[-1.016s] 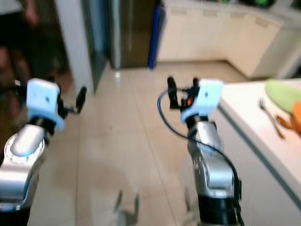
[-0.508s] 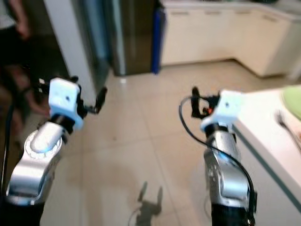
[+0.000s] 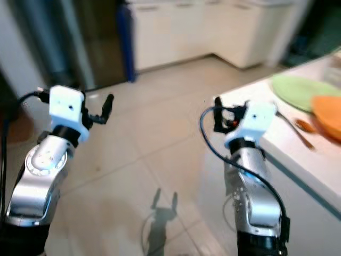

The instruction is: Setting the table

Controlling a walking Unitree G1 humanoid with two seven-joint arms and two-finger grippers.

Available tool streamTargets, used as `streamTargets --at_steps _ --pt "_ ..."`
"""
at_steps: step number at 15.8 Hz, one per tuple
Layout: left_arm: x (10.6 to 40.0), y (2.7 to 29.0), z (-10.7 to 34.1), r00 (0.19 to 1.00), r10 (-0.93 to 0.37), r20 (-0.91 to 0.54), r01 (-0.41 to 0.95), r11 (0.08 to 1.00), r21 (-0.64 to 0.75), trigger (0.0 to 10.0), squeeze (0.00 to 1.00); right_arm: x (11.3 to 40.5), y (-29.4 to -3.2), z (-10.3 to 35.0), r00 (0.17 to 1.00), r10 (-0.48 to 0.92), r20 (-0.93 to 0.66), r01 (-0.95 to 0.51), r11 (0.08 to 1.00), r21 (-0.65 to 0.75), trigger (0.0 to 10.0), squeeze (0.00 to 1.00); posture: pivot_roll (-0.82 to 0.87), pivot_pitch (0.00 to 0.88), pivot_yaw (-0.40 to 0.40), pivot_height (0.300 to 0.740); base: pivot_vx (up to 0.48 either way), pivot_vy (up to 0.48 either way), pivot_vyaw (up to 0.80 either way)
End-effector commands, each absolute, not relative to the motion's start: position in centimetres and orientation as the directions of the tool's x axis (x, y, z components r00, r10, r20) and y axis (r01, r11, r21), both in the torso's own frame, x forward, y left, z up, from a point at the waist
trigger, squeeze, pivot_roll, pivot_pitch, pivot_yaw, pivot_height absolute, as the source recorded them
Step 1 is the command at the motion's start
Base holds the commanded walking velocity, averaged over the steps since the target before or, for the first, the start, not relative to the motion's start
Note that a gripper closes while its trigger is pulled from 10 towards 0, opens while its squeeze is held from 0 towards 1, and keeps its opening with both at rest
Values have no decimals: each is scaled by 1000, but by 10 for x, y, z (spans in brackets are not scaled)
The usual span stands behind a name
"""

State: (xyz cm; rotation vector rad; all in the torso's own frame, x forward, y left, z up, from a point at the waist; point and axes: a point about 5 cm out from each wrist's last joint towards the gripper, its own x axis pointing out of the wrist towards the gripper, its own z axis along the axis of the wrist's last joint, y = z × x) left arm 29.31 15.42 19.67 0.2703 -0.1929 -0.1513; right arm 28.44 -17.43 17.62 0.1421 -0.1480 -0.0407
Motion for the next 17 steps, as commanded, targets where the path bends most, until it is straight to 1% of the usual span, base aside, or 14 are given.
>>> streamTargets --at_steps 1,6,17 --pt "293 158 199 971 -165 171 112 952 284 10000 0 284 -171 180 988 -39 151 16 989 149 10000 0 -10 0 -4 740 0 337 -800" --pt "295 158 200 972 -173 161 121 949 291 10000 0 283 -170 179 989 -45 140 23 987 159 10000 0 -7 0 -2 740 0 370 -800" --pt "294 158 199 973 -171 155 121 950 289 10000 0 281 -173 175 991 -58 117 37 985 169 10000 0 -8 0 -7 740 0 441 -800"
